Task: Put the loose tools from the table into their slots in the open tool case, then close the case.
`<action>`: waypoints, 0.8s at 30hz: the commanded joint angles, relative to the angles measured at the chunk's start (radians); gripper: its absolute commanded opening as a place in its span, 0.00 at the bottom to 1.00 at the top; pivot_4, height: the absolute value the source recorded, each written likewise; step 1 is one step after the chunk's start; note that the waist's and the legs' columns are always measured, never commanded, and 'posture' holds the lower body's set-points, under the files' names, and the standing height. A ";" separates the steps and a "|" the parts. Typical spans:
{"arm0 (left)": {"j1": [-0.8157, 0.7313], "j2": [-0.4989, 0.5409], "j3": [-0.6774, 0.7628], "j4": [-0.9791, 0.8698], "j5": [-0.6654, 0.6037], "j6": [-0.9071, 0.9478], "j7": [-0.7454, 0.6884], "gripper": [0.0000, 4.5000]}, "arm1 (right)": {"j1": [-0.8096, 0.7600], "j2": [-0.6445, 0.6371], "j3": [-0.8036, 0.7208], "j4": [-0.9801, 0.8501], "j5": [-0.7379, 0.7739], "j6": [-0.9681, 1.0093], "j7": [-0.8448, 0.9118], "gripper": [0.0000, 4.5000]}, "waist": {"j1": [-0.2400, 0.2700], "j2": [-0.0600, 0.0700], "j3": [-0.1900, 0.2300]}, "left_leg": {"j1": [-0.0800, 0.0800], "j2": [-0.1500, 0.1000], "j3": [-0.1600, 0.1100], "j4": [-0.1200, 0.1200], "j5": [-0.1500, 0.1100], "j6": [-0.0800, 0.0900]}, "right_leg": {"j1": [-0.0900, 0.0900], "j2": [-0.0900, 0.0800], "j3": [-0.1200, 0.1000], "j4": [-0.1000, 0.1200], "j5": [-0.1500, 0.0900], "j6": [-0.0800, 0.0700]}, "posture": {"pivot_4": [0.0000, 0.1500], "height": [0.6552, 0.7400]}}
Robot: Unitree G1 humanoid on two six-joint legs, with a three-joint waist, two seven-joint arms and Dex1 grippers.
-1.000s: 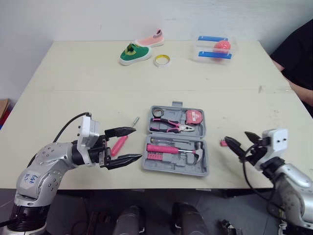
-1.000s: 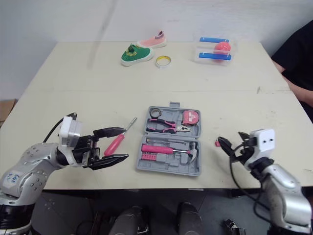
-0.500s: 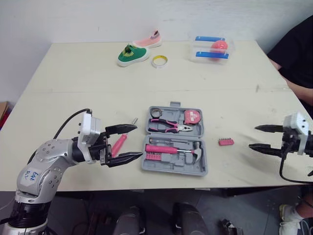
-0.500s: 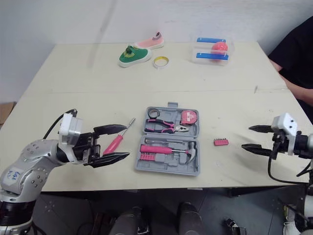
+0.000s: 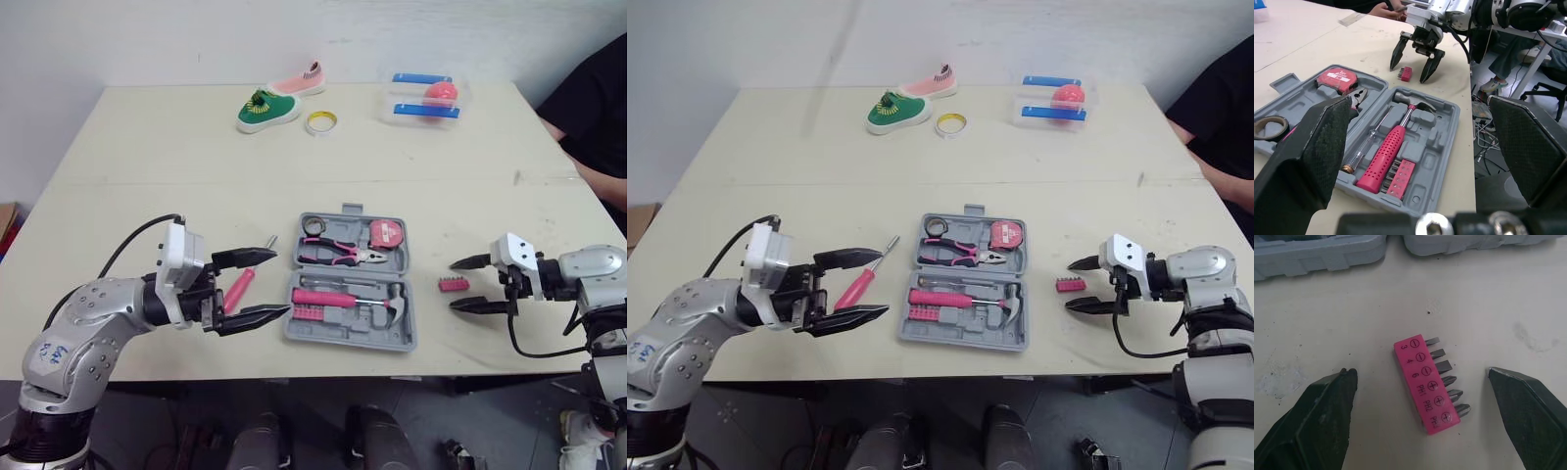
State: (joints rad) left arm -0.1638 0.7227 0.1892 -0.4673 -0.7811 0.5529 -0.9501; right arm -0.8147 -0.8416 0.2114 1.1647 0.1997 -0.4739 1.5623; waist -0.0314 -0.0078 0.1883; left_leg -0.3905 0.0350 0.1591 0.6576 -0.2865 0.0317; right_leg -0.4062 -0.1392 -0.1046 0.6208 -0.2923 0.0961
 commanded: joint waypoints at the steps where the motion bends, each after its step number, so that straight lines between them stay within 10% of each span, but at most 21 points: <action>1: 0.016 0.013 0.032 -0.039 -0.023 -0.008 -0.008 1.00 | -0.012 -0.004 0.020 0.024 0.014 -0.013 0.052 0.98 | 0.000 0.000 0.000 | 0.000 0.000 0.000 0.000 0.000 0.000 | 0.000 0.000 0.000 0.000 0.000 0.000 | 1.00 1.00; 10: 0.025 0.043 0.044 -0.056 -0.037 0.006 -0.030 1.00 | 0.002 -0.028 0.074 0.042 0.069 0.035 0.052 0.98 | 0.001 0.000 0.000 | 0.000 0.000 -0.001 0.001 0.000 0.000 | 0.001 -0.002 -0.001 0.001 0.000 -0.001 | 1.00 1.00; 19: 0.004 0.075 0.042 -0.069 -0.067 0.052 -0.030 1.00 | 0.011 -0.009 0.069 0.069 0.071 0.015 0.052 0.19 | 0.001 0.000 0.000 | 0.000 0.000 -0.002 0.001 -0.001 -0.001 | 0.001 -0.002 -0.001 0.001 -0.001 -0.001 | 1.00 1.00; 24: -0.014 0.089 0.041 -0.056 -0.072 0.058 -0.038 1.00 | 0.001 0.013 0.025 0.092 0.046 -0.006 0.052 0.17 | 0.000 0.000 0.000 | 0.000 0.000 -0.003 0.002 -0.001 -0.001 | 0.003 -0.002 -0.002 0.000 -0.001 -0.001 | 1.00 1.00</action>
State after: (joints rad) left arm -0.1646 0.8022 0.2158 -0.5044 -0.8300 0.6117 -0.9797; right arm -0.8196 -0.8391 0.2473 1.2316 0.2743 -0.4675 1.5646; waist -0.0309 -0.0080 0.1881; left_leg -0.3899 0.0352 0.1560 0.6598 -0.2877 0.0309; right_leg -0.4025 -0.1413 -0.1066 0.6209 -0.2931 0.0947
